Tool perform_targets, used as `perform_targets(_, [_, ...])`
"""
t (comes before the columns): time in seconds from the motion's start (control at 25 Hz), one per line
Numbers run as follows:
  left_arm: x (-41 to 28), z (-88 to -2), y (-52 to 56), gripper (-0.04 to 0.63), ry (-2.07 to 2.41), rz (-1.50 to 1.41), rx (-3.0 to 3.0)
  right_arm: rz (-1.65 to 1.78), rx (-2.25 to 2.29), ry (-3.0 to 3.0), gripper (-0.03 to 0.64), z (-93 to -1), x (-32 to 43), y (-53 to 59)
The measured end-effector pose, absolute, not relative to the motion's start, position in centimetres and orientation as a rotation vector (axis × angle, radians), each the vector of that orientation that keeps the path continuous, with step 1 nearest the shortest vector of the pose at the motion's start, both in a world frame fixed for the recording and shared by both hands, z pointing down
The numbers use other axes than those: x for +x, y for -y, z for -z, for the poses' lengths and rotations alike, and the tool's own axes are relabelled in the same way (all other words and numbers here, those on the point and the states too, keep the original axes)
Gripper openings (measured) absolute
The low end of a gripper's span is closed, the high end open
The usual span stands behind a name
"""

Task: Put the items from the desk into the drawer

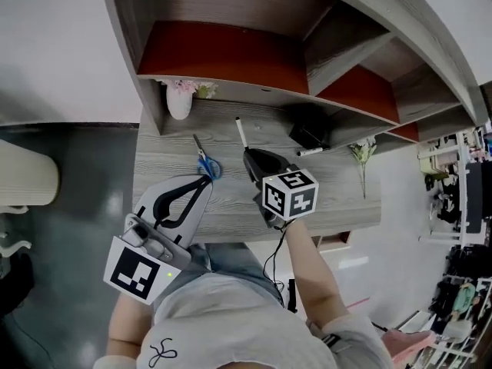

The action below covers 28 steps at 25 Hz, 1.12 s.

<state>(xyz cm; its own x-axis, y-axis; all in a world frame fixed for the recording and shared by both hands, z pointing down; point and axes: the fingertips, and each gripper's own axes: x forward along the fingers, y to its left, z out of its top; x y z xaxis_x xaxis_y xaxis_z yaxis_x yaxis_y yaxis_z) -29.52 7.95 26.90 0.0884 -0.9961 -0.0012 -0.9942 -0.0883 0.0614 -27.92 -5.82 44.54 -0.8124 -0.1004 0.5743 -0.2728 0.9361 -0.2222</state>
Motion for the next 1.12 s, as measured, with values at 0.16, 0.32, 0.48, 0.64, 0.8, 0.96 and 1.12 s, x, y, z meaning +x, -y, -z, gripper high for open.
perform_targets(0.16, [-27.5, -26.2, -8.5, 0.009, 2.03, 0.07, 2.358, -0.396, 0.287, 2.644, 0.051, -39.6, -25.2, 3.4])
perform_targets(0.32, [-25.2, -25.7, -8.9, 0.009, 1.972, 0.074, 2.438, -0.407, 0.339, 2.747, 0.051, -36.1, -22.1, 1.4])
perform_targets(0.48, [-23.1, -25.6, -9.4, 0.009, 1.895, 0.072, 2.515, -0.372, 0.426, 2.802, 0.051, -34.2, -19.8, 0.3])
perform_targets(0.64, [-20.6, -25.7, -10.2, 0.009, 1.808, 0.068, 2.581, -0.351, 0.509, 2.833, 0.051, -33.1, -17.4, -1.1])
perform_targets(0.8, [-17.1, -25.8, -9.2, 0.009, 1.686, 0.079, 2.655, -0.341, 0.619, 2.82, 0.051, -32.7, -13.1, -0.8])
perform_targets(0.96, [-13.7, -26.0, -7.1, 0.009, 1.571, 0.081, 2.724, -0.345, 0.752, 2.797, 0.051, -33.0, -8.5, 0.9])
perform_targets(1.12, [-9.8, -25.9, -6.1, 0.009, 1.481, 0.061, 2.78, -0.359, 0.865, 2.785, 0.051, -32.9, -3.8, 1.6])
